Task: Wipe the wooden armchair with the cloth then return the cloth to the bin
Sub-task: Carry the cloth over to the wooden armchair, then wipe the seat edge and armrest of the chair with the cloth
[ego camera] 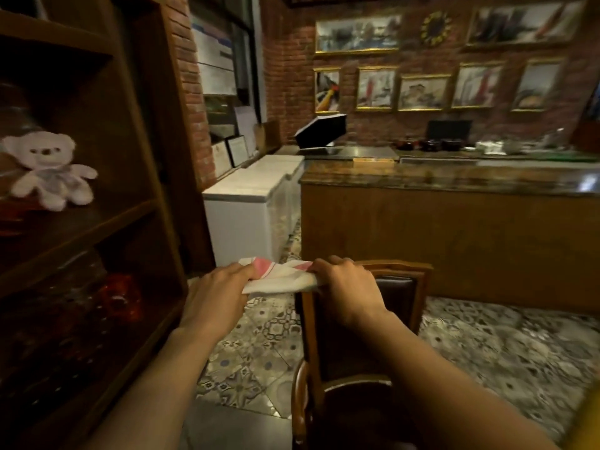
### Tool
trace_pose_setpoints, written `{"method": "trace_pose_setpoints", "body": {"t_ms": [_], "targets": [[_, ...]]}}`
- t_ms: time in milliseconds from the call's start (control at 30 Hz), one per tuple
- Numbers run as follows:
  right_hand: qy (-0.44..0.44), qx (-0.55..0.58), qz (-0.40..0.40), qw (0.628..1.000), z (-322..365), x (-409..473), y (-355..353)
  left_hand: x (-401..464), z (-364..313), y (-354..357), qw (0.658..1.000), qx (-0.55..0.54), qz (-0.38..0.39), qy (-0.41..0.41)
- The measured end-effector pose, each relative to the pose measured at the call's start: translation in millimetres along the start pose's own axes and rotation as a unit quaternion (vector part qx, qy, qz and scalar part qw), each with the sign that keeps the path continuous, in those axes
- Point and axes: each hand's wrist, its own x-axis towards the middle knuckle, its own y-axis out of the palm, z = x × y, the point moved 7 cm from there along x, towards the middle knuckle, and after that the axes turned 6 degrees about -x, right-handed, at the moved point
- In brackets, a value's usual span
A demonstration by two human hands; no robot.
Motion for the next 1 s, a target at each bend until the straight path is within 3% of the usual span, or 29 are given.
{"method": "trace_pose_setpoints", "body": {"t_ms": [367,1000], "targets": [[0.084,-0.022,0.026,0.996,-88.3,-57.4,53.7,16.0,-57.5,96.0,0.993,-0.07,0.069,0.068],[0.114,0.011,0.157,0.981,-21.8,-149.9,221.5,-124.6,18.0,237.7,0.977,-0.119,0.177,0.02]]}}
